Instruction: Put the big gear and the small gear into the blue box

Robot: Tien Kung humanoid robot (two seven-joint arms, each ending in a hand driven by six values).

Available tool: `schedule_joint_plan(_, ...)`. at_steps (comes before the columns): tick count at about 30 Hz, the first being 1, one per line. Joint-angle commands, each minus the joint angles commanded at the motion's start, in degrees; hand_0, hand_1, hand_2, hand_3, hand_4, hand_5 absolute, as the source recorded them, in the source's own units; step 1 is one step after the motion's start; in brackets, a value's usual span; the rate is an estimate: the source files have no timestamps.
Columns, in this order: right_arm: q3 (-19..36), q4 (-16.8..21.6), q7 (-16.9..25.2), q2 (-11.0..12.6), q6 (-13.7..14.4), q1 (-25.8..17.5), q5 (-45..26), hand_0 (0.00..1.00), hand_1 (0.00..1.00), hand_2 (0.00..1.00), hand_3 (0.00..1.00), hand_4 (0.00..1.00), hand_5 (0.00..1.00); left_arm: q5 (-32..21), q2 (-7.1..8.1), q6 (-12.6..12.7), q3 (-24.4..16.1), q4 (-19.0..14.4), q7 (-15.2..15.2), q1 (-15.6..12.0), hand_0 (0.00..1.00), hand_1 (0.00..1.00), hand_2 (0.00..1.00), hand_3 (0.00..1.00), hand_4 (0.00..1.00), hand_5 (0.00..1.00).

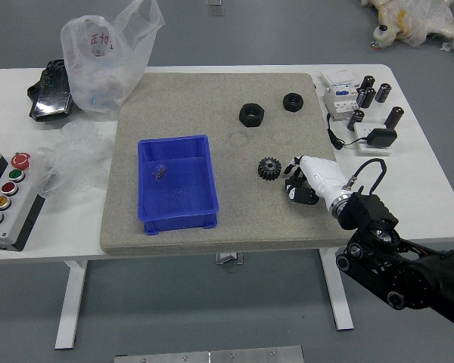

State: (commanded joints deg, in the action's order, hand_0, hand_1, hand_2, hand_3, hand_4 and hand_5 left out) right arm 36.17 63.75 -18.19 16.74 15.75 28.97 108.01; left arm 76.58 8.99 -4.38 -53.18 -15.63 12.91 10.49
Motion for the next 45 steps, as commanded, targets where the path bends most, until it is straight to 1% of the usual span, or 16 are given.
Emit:
schedule_joint_plan(4,-0.3,-0.2,0.2,0.0,-0.1,-0.1,-0.4,0.321,0.509,0.474,0.563,0.280,0.088,0.0,0.01,0.0,0.0,0.0,0.0,0.0,0.709,0.539,0.535,0.694,0.716,0.568)
schedule_joint_plan(5,-0.3,-0.2,0.3,0.0,-0.2,-0.1,-0.5,0.314,0.494,0.447,0.552,0.262,0.070,0.0,0.02,0.0,0.0,0.0,0.0,0.0,0.708,0.539,0.535,0.694,0.717,0.570)
schedule_joint_plan(9,-0.5,-0.3,0.5,0.0,0.0,-0.1,-0.9,0.314,0.494,0.447,0.552,0.262,0.070,0.0,0.02,0.0,0.0,0.0,-0.1,0.0,0.708,0.539,0.535,0.694,0.717,0.570)
schedule_joint_plan(11,-0.5,-0.2,0.6,0.0,0.3,-0.1,-1.0,0.308,0.486,0.427,0.542,0.257,0.056,0.0,0.01,0.0,0.0,0.0,-0.1,0.0,0.708,0.539,0.536,0.694,0.717,0.570)
schedule_joint_plan(21,0.0,0.1,2.0,0.0,2.6,0.9,-1.6,0.303,0.479,0.413,0.531,0.267,0.044,-0.2,0.02,0.0,0.1,0.0,-0.2,0.1,0.708,0.540,0.536,0.695,0.718,0.572)
schedule_joint_plan(22,0.0,0.1,2.0,0.0,2.8,1.0,-1.6,0.289,0.463,0.384,0.506,0.284,0.038,-0.2,0.02,0.0,0.0,0.0,-0.2,0.1,0.708,0.539,0.536,0.696,0.715,0.573)
schedule_joint_plan(28,-0.9,1.1,2.3,-0.8,3.8,3.2,-2.0,0.289,0.463,0.384,0.506,0.284,0.038,-0.1,0.02,-0.1,-0.1,0.0,-0.2,0.1,0.708,0.539,0.536,0.696,0.715,0.573)
schedule_joint_plan(33,-3.8,3.7,1.8,-2.5,4.2,7.0,-2.3,0.288,0.459,0.375,0.496,0.287,0.035,0.3,0.05,-0.2,-0.3,0.0,-0.1,0.1,0.708,0.540,0.536,0.698,0.717,0.580)
schedule_joint_plan(37,-7.2,6.4,1.5,-4.7,4.5,10.4,-2.6,0.286,0.460,0.372,0.490,0.291,0.036,0.5,0.11,-0.3,-0.4,-0.1,-0.1,0.3,0.708,0.540,0.536,0.699,0.718,0.583)
schedule_joint_plan(40,-10.7,8.0,1.1,-7.5,4.7,13.0,-2.7,0.286,0.460,0.372,0.490,0.291,0.036,0.7,0.15,-0.4,-0.5,-0.1,0.0,0.3,0.708,0.540,0.536,0.699,0.718,0.583)
schedule_joint_plan(41,-11.7,8.2,0.9,-8.4,4.7,13.6,-2.7,0.289,0.462,0.372,0.496,0.281,0.020,0.8,0.15,-0.4,-0.6,-0.1,0.1,0.3,0.708,0.540,0.536,0.699,0.719,0.585)
schedule_joint_plan(45,-15.6,8.5,0.3,-11.5,4.6,15.5,-2.4,0.289,0.462,0.372,0.496,0.281,0.020,1.0,0.13,-0.6,-0.7,-0.2,0.3,0.2,0.708,0.540,0.536,0.699,0.719,0.585)
